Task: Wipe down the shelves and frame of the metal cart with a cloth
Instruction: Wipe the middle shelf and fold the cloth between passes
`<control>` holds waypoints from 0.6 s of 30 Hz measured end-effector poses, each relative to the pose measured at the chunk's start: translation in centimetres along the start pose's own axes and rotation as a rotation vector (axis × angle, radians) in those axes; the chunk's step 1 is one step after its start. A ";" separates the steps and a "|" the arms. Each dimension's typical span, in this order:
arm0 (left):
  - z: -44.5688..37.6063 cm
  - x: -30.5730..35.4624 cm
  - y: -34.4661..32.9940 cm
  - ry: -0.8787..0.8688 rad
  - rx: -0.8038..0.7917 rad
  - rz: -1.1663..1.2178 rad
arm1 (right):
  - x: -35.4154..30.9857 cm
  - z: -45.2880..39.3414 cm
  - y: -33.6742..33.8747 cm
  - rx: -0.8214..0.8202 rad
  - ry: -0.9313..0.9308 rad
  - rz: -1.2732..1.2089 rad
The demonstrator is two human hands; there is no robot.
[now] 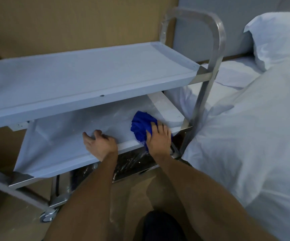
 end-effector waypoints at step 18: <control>-1.3 -3.2 0.3 -0.109 -0.018 -0.158 | -5.6 5.1 -3.1 0.110 -0.100 -0.240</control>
Point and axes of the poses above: each hand's wrist, its own z-axis away from the middle knuckle, its own y-axis out of the back of the hand, x = y × z, the point moved 6 cm from there along -z, towards the middle knuckle, and after that the axes turned 11 degrees about -y, right-handed, at the moved point
